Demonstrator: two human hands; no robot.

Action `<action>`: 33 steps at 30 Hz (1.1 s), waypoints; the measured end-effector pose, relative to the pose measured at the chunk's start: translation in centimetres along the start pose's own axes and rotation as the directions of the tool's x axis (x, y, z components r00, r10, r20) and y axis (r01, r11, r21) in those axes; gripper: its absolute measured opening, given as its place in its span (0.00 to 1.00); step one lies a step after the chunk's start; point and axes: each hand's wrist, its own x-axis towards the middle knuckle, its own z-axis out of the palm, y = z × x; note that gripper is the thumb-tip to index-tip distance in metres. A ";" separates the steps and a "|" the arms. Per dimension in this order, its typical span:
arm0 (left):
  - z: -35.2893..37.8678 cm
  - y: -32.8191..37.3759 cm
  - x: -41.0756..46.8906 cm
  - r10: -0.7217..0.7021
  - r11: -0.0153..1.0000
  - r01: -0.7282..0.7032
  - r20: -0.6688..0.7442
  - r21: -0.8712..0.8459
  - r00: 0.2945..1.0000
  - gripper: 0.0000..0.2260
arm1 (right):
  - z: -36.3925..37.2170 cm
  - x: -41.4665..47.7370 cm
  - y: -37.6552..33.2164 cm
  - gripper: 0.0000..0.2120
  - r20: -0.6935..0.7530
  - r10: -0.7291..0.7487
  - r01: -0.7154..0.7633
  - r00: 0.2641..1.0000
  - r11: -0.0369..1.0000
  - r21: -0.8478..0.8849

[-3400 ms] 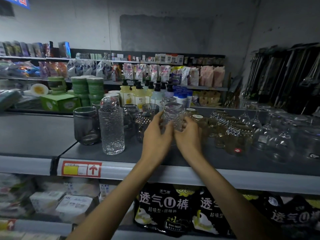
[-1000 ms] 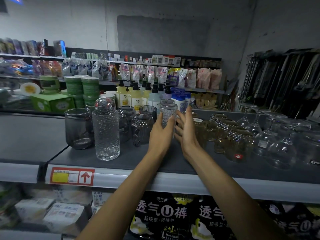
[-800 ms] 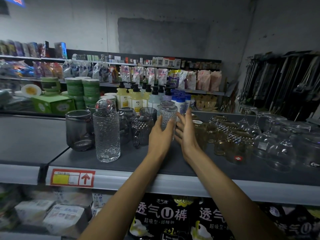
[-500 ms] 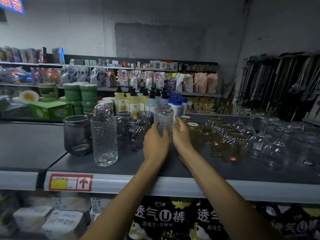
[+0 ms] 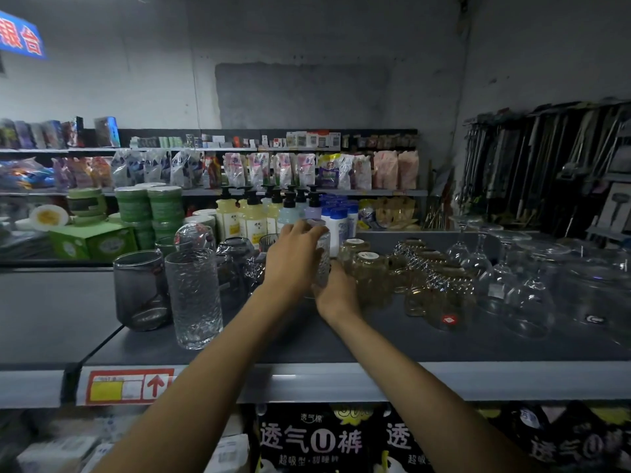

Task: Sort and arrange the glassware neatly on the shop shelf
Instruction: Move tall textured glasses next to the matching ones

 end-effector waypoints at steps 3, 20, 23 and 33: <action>0.2 0.0 -0.2 -0.010 1.000 0.009 -0.029 -0.013 1.000 0.21 | -0.1 0.2 -0.1 0.21 -0.011 0.005 -0.006 1.000 0.999 -0.042; 0.3 -0.3 0.1 -0.024 0.999 0.023 -0.046 -0.033 0.999 0.19 | 1.1 0.8 -0.2 0.28 -0.022 -0.043 0.040 0.999 0.990 -0.136; 0.3 -0.1 0.3 -0.021 1.000 0.021 -0.036 -0.017 0.999 0.20 | 1.4 0.8 -0.1 0.28 -0.042 -0.044 0.038 0.998 0.990 -0.133; 0.5 -0.3 0.8 0.053 0.996 -0.057 -0.060 -0.068 0.997 0.20 | 1.6 1.2 0.2 0.32 -0.069 -0.079 0.070 0.994 0.989 -0.131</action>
